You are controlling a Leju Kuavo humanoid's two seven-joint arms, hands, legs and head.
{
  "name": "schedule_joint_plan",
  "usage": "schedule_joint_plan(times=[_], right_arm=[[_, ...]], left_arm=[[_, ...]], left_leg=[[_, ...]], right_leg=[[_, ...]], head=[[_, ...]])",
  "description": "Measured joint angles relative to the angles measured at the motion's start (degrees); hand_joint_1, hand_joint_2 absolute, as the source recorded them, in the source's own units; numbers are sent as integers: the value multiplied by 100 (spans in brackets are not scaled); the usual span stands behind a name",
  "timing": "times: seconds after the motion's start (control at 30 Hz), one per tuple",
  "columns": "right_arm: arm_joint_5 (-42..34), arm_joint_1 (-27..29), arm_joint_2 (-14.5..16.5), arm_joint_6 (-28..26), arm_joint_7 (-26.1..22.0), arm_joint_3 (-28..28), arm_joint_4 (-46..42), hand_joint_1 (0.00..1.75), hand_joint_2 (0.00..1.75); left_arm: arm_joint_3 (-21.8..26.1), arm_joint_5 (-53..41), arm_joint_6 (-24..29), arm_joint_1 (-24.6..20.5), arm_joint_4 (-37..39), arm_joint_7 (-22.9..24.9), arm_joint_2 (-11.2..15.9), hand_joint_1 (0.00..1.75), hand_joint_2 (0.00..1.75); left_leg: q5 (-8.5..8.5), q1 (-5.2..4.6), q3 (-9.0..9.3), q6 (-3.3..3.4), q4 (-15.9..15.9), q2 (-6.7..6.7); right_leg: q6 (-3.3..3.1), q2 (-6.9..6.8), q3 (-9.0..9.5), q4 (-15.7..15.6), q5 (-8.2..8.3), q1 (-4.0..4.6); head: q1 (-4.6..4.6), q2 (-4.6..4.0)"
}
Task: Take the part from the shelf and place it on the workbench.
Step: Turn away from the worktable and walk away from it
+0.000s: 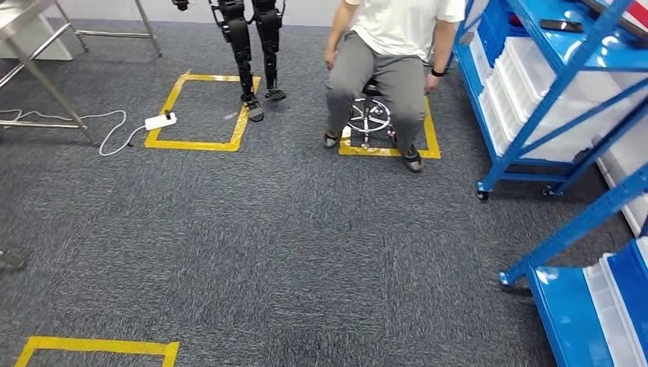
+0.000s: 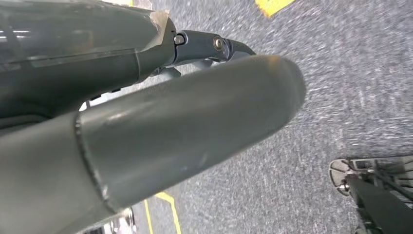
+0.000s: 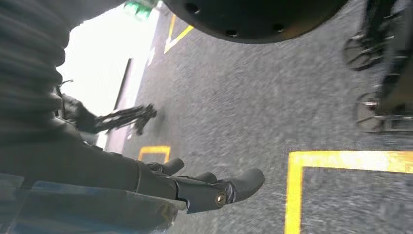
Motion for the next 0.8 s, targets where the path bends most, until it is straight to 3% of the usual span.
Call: schedule_joint_plan(times=[0.07, 0.13, 0.2, 0.23, 0.27, 0.3, 0.33, 0.4, 0.47, 0.53, 0.57, 0.63, 0.7, 0.77, 0.8], right_arm=[[-27, 14, -7, 3, -1, -1, 0, 0, 175], [-45, 21, -10, 3, -1, -3, 0, 0, 175], [-55, 16, -8, 4, -7, -4, 0, 0, 175], [-57, 15, -6, 5, -14, -4, 0, 0, 175], [-61, 18, -4, 6, -21, -4, 0, 0, 175], [-63, 21, -2, 7, -27, -4, 0, 0, 175], [-65, 22, -2, 8, -30, -4, 0, 0, 175], [-67, 18, -2, 9, -33, -4, 0, 0, 175], [-69, 7, -3, 11, -38, -4, 0, 0, 175], [-71, 21, -5, 14, -55, -4, 0, 0, 175], [-70, 37, -9, 16, -65, -4, 0, 0, 175], [-66, 45, -9, 28, -94, -4, 0, 0, 175], [-61, 27, -4, 50, -127, -4, 0, 0, 175], [-67, 21, -3, 69, -155, -4, 0, 0, 175], [-74, 27, -3, 74, -163, -4, 0, 0, 175]], left_arm=[[2, -8, -1, -27, 0, -13, 4, 0, 0], [2, -22, -3, -42, 1, -22, 4, 0, 0], [1, -48, -4, -35, 2, -32, 4, 0, 0], [2, -60, -4, -28, 3, -37, 6, 0, 0], [2, -69, -3, -22, 4, -42, 9, 0, 0], [3, -74, -2, -19, 4, -47, 13, 0, 0], [3, -78, 1, -18, 4, -55, 15, 0, 0], [2, -81, 4, -17, 5, -68, 19, 0, 0], [-1, -83, 7, -16, 6, -76, 20, 0, 0], [1, -83, 8, -20, 7, -82, 17, 0, 0], [2, -85, 10, -24, 6, -85, 13, 0, 0], [4, -93, 13, -30, 6, -97, 10, 0, 0], [7, -104, 14, -29, 6, -113, 14, 0, 0], [10, -114, 14, -27, 7, -131, 18, 0, 0], [11, -118, 13, -28, 7, -137, 19, 0, 0]], left_leg=[[-59, 32, 35, -68, 24, 46], [-292, 73, -76, -108, 337, -217], [-683, 91, -401, -119, 1050, -558], [-806, 91, -573, -120, 1380, -628], [-820, 90, -686, -116, 1561, -664], [-725, 89, -712, -106, 1549, -681], [-506, 91, -621, -93, 1288, -715], [-91, 117, -336, -74, 547, -988], [68, 125, -191, -55, 136, -1199], [77, 90, -182, -3, 94, -1111], [96, 83, -161, 37, 63, -1038], [136, 82, -115, 123, -10, -877], [147, 59, -97, 168, -35, -699], [140, 34, -100, 178, -34, -514], [135, 28, -100, 177, -33, -430]], right_leg=[[-88, 134, 13, -15, 8, -22], [-174, 257, 54, -34, 31, -72], [-236, 391, 53, -34, 49, -72], [-249, 472, 51, -33, 51, -58], [-254, 560, 54, -31, 52, -44], [-257, 643, 62, -28, 52, -34], [-255, 732, 75, -25, 51, -31], [-242, 892, 76, -9, 47, -21], [-194, 1029, 23, 0, 58, -5], [-114, 1156, -52, -22, 85, -8], [-82, 1152, -76, -13, 86, -15], [-72, 895, -218, 250, -50, -1], [-105, 551, -566, 940, -368, 2], [-85, 448, -898, 1595, -602, -17], [-48, 430, -918, 1654, -598, -26]], head=[[-5, 0], [-21, 0], [-42, 0], [-44, 0], [-46, 0], [-45, 0], [-46, 0], [-45, 0], [-44, 0], [-44, 0], [-43, 0], [-25, 0], [-3, 0], [4, 0], [5, 0]])
